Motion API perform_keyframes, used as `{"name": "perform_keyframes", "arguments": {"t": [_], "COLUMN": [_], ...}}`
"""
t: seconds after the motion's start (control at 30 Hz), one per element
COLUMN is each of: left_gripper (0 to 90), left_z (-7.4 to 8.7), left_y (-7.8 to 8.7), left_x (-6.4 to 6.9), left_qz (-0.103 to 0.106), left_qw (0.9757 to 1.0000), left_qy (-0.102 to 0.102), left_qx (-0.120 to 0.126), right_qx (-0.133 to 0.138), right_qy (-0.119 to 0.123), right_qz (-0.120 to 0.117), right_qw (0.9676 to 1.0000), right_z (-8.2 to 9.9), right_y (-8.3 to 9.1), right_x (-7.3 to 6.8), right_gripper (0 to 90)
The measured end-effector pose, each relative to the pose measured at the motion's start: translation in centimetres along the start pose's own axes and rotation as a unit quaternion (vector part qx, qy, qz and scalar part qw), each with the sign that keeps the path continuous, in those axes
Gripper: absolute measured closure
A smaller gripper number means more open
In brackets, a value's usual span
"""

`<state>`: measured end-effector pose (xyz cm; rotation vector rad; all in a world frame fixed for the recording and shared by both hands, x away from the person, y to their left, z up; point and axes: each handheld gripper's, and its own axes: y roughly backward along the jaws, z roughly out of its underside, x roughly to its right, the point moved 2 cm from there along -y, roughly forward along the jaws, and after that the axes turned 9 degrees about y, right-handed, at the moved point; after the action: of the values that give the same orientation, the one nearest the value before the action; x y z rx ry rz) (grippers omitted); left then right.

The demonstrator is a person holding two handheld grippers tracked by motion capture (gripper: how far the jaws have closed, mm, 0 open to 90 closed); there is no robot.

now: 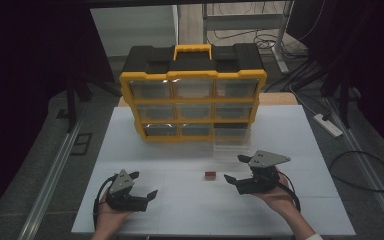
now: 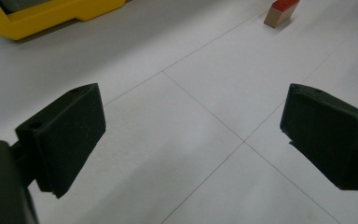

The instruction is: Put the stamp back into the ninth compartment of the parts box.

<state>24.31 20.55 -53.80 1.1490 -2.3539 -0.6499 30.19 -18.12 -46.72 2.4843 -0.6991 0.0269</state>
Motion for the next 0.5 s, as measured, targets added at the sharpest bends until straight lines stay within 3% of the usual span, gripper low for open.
{"name": "perform_keyframes", "arguments": {"t": [0.5], "left_gripper": [6.7], "left_z": [0.0], "left_y": [0.0], "left_x": [0.0], "left_qz": [0.000], "left_qw": [1.0000], "left_qy": [-0.002], "left_qx": [-0.001], "right_qx": [-0.023], "right_qy": [0.016], "right_qz": [-0.038], "right_qw": [0.9989], "right_z": [-0.6], "right_y": [-2.1], "right_x": [-1.0], "right_gripper": [20.2]}}
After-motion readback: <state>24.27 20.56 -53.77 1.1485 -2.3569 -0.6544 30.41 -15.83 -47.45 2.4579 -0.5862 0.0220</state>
